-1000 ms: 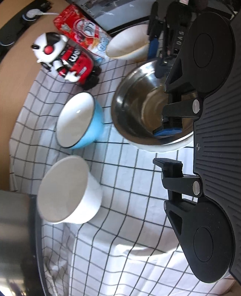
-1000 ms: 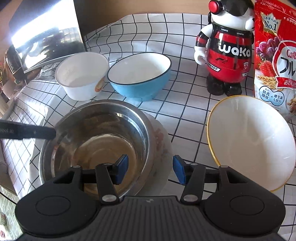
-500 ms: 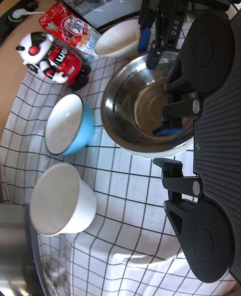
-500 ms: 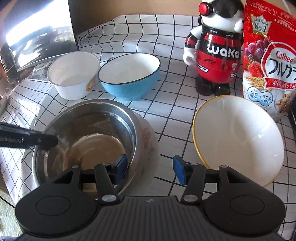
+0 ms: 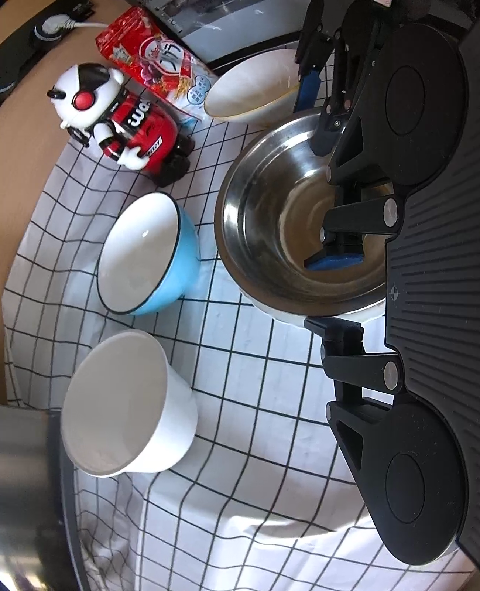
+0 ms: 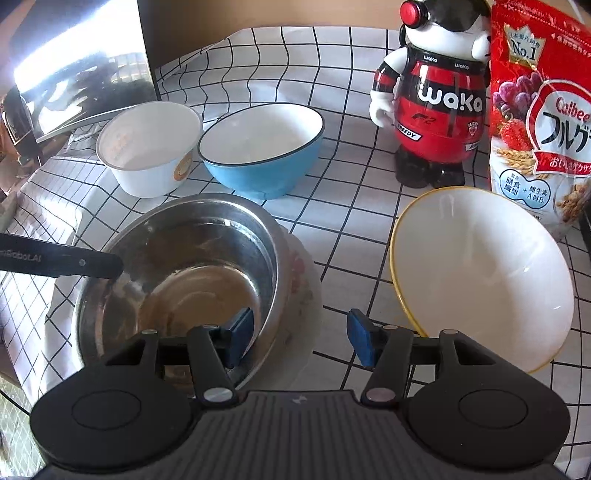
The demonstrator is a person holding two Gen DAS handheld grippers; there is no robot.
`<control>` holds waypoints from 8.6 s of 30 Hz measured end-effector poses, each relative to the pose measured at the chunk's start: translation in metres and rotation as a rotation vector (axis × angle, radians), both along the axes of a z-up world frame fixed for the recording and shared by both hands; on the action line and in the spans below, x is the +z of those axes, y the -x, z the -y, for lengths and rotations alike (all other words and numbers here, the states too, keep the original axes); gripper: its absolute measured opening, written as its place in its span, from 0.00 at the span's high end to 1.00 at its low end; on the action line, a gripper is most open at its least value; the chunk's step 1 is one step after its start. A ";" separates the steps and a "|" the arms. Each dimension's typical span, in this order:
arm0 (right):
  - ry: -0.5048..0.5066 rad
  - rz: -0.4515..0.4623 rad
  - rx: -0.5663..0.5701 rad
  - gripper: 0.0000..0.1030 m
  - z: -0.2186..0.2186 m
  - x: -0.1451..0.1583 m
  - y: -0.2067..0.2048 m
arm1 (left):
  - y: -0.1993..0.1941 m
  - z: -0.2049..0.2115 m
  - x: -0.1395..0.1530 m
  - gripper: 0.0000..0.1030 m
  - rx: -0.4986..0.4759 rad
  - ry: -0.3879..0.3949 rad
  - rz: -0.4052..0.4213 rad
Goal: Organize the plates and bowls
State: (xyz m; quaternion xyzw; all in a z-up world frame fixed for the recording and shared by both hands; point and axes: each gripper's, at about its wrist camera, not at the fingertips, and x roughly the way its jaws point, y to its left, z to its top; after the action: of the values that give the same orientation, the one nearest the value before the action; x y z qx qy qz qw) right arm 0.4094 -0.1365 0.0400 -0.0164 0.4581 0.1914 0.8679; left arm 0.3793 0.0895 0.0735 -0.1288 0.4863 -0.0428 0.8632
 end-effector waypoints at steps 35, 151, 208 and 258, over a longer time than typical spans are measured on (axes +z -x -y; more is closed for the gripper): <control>-0.244 -0.041 -0.425 0.47 0.190 -0.035 -0.048 | -0.114 0.189 -0.054 0.72 -0.218 0.022 -0.014; -0.292 -0.371 -0.257 0.72 -0.027 -0.040 -0.203 | -0.265 0.008 -0.056 0.68 -0.423 -0.019 -0.232; -0.118 -0.275 -0.404 0.69 -0.028 -0.049 -0.183 | -0.234 0.024 -0.084 0.81 -0.463 0.076 -0.216; -0.149 -0.125 -0.283 0.71 0.055 0.069 -0.094 | -0.129 0.088 0.032 0.82 -0.360 -0.003 -0.079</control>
State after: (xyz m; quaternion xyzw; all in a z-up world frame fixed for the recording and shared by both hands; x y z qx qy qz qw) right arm 0.5039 -0.1910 0.1086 0.1245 0.4933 0.1014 0.8549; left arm 0.5082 0.0014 0.1057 -0.0401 0.5351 -0.1910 0.8219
